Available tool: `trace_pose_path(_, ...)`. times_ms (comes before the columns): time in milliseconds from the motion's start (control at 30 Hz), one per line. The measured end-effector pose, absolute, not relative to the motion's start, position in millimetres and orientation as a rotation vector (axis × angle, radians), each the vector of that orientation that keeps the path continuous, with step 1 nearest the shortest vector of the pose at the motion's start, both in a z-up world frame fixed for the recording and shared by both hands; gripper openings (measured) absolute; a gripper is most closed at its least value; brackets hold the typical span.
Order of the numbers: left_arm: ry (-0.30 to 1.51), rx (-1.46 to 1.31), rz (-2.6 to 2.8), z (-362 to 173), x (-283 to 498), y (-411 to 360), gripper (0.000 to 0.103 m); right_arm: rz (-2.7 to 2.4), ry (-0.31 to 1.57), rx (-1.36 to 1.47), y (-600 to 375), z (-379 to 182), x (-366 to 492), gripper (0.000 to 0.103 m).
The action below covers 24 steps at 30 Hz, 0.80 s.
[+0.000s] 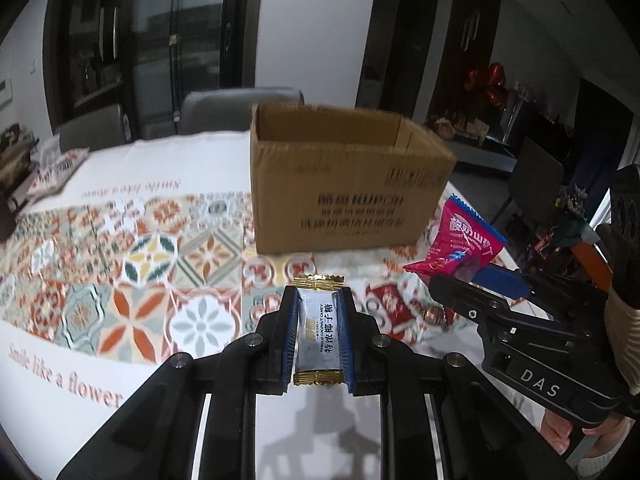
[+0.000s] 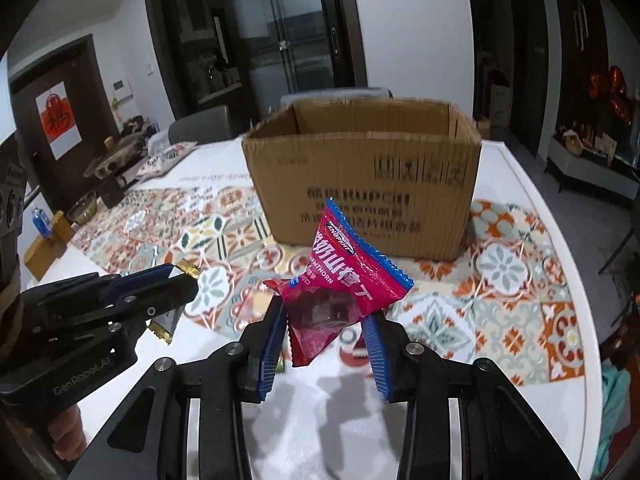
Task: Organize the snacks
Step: 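Carry the candy and pink bag over the box and open both tools to drop them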
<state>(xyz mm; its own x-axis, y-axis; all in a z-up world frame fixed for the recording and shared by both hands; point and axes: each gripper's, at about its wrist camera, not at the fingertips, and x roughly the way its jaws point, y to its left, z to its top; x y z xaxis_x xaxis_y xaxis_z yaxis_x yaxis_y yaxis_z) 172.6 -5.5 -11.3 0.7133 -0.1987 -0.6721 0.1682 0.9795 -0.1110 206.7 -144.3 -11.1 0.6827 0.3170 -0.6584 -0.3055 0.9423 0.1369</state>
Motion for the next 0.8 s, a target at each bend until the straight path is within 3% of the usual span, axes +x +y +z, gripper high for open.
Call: trace_pose_path(800, 0.571, 0.09, -0.202, 78.0, 248.3, -22.7, 0.02, 0.327, 0.539, -0.094, -151.2, 93.0, 268.2, 0.04)
